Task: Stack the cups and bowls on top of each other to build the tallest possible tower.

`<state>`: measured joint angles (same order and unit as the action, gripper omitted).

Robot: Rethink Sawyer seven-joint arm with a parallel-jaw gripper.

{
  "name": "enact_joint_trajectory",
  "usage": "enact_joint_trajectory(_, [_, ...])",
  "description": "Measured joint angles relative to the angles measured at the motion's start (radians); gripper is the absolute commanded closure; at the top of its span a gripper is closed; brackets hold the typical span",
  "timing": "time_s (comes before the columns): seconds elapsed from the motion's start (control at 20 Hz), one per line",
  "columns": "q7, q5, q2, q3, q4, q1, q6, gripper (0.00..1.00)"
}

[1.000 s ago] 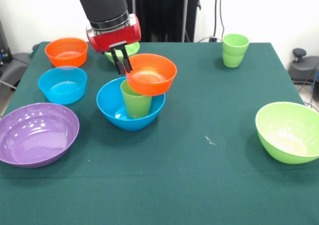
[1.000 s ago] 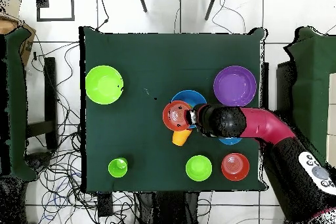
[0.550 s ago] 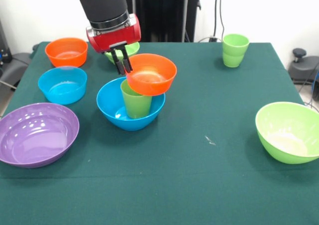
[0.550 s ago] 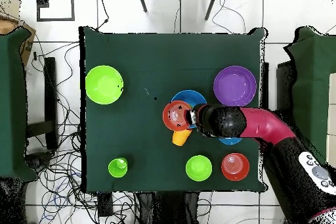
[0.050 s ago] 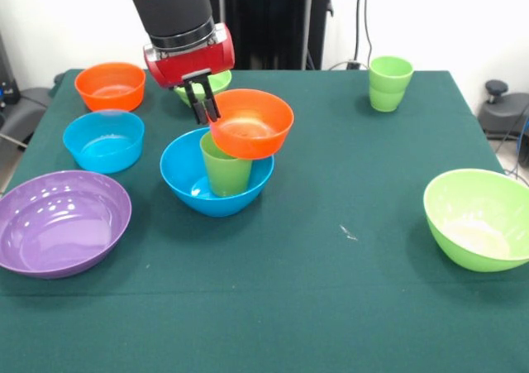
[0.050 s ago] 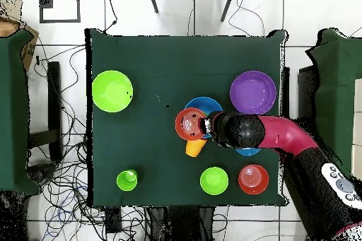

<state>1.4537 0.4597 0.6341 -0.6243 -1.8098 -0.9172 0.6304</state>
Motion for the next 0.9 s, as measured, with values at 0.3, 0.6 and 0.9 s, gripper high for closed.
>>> enact_joint_trajectory(0.3, [0.0, 0.0, 0.0, 0.0, 0.0, -0.01, 0.0, 1.0])
enact_joint_trajectory(0.6, [0.0, 0.0, 0.0, 0.0, 0.0, -0.019, 0.0, 1.0])
enact_joint_trajectory(0.9, [0.0, 0.0, 0.0, 0.0, 0.0, -0.03, 0.0, 1.0])
